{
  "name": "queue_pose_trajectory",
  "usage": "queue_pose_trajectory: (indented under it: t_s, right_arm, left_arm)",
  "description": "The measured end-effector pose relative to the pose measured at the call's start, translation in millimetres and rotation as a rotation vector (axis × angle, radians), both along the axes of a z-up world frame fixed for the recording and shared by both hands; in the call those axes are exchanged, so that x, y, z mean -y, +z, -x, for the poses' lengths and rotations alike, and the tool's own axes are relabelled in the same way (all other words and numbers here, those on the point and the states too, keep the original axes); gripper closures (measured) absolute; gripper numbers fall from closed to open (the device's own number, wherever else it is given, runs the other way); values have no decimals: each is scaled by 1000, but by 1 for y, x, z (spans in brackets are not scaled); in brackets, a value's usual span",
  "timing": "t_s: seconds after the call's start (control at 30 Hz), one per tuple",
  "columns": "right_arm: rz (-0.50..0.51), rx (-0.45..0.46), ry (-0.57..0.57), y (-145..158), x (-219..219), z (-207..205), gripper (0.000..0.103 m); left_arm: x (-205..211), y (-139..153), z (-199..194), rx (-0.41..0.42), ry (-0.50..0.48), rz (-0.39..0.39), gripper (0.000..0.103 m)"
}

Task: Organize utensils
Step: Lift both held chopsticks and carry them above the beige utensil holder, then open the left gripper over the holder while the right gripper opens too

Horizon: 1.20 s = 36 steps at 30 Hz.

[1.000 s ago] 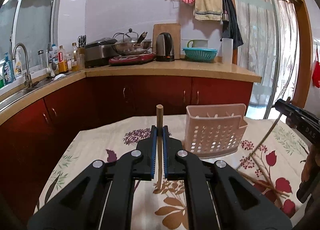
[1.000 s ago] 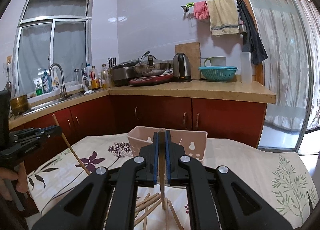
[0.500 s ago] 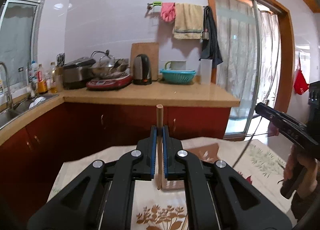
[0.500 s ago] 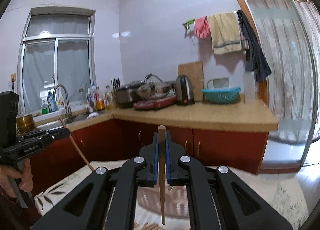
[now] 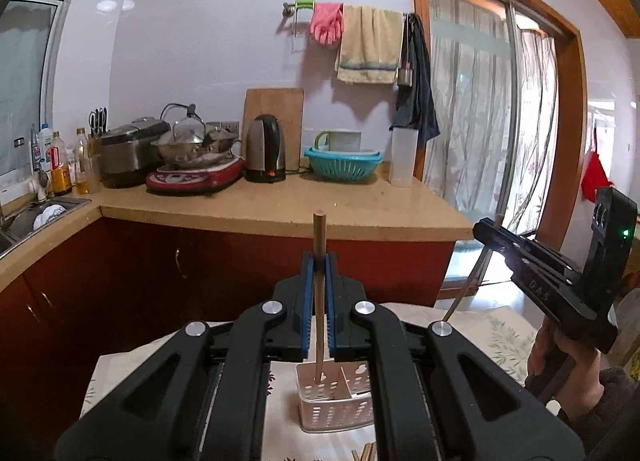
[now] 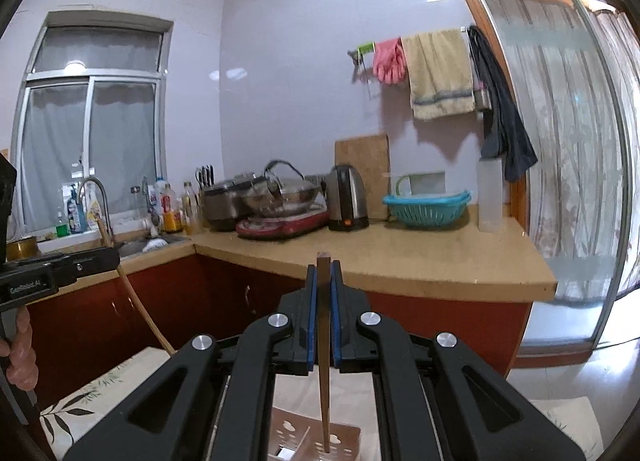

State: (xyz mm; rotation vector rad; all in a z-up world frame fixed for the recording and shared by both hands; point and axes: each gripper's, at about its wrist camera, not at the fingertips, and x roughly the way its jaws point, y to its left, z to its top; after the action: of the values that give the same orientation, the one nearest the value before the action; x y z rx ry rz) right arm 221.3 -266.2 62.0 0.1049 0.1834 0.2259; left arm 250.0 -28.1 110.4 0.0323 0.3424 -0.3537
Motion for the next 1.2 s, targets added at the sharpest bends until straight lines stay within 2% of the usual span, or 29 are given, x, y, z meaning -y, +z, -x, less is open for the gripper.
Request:
queue_pose_trajectory:
  t_s: [0.17,0.33,0.4,0.43,0.47,0.5,0.53,0.6,0.67,0.7,0.83,1.07,1.2]
  right_arm:
    - [-41,-109,16,-35,-1,-23,96]
    - [-31,-180,18,-54,-6,-37,96]
    - [-34,-197,17,-58,-7,-38,94]
    - [-32,-201,15,-57,-7,-39,91]
    - [-28,-200,10,-56,-7,-39,76]
    - [-24,-193,4,-55,-6,-36,55]
    - [-22,-182,-3,-52,-6,-34,48]
    - [-6,-158,-18,-47,-6,-29,41]
    - [12,-144,-32,-41,-5,-24,33]
    - [12,-139,-38,-39,-3,-23,30]
    - [-1,-130,-56,-31,7,-3,28]
    - [-9,-135,-60,-32,16,43,27]
    - [-20,-175,-43,-50,20,70,27]
  left_arm:
    - [13,-36,-22,-58,0,-16,97]
    - [27,-75,-38,-127,-12,-75,97]
    - [28,-86,-40,-147,-17,-85,91]
    - [27,-89,-40,-150,-15,-89,79]
    - [26,-91,-39,-147,-12,-90,64]
    - [25,-91,-37,-140,-7,-87,59]
    - [24,-90,-37,-133,-4,-84,53]
    - [21,-87,-34,-120,4,-82,46]
    - [18,-83,-29,-103,15,-85,35]
    - [16,-81,-24,-91,20,-91,34]
    - [7,-76,-5,-62,35,-106,24]
    - [-12,-84,32,-72,48,-96,24]
    - [-23,-106,64,-87,63,-119,24]
